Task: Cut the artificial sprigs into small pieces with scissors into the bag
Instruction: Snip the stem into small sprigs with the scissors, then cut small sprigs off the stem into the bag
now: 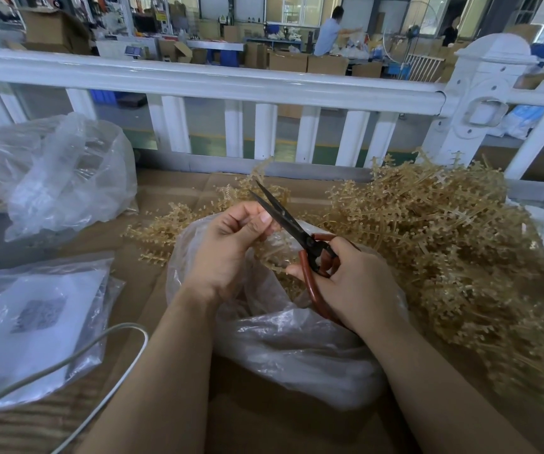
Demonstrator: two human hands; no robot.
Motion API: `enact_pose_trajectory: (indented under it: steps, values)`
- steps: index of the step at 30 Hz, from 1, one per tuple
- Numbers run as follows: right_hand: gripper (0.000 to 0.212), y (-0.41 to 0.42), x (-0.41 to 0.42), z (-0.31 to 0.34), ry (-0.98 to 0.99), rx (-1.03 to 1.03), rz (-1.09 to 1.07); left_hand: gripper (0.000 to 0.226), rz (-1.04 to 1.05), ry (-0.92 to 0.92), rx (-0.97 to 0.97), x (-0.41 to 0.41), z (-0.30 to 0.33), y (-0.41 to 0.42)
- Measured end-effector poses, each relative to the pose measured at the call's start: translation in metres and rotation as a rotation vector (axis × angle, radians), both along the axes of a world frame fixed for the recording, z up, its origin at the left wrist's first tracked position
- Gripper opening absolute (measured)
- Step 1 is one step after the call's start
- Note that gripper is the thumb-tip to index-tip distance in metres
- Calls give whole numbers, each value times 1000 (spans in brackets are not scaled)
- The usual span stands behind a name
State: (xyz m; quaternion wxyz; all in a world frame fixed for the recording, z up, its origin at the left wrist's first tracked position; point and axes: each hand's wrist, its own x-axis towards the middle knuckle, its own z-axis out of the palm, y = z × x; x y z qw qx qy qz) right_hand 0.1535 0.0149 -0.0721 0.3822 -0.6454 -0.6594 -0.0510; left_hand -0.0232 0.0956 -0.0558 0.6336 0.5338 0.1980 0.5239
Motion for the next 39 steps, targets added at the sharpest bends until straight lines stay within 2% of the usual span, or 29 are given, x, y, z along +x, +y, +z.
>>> enact_pose_trajectory:
  steps: [5, 7, 9, 12, 14, 17, 23, 26, 29, 31, 35, 39]
  values:
    - [51, -2, -1, 3, 39, -48, -15, 7, 7, -8, 5, 1, 2, -2]
    - [53, -3, -2, 6, 137, -72, 13, 7, 23, -42, -27, 1, 4, -3]
    - [50, -4, -6, 13, 316, -86, 70, 10, 47, -55, -59, 1, 6, -4]
    - [32, -2, -10, 22, 560, -179, 119, 8, 83, 21, -32, 2, 9, -6]
    - [13, -1, -10, 26, 619, -245, 141, 5, 93, 72, 5, 5, 11, -8]
    - [6, -2, -10, 29, 725, -274, 200, 14, 118, 158, 90, 9, 12, -10]
    - [10, 1, -12, 34, 856, -325, 182, 13, 96, 214, 83, 14, 8, -9]
    - [13, 6, -10, 33, 896, -347, 132, 3, 39, 208, 0, 13, 6, -7]
    - [12, 10, -1, 32, 1003, -333, 98, 33, 7, 295, -83, 12, 3, -6]
    - [12, 12, 5, 32, 1023, -310, 68, 45, -43, 322, -119, 12, 4, -7]
    - [26, 12, 11, 29, 1100, -272, 76, 46, -154, 348, -150, 12, 5, -9]
    - [10, 12, 9, 27, 1227, -255, 177, 47, -213, 389, -92, 7, 5, -9]
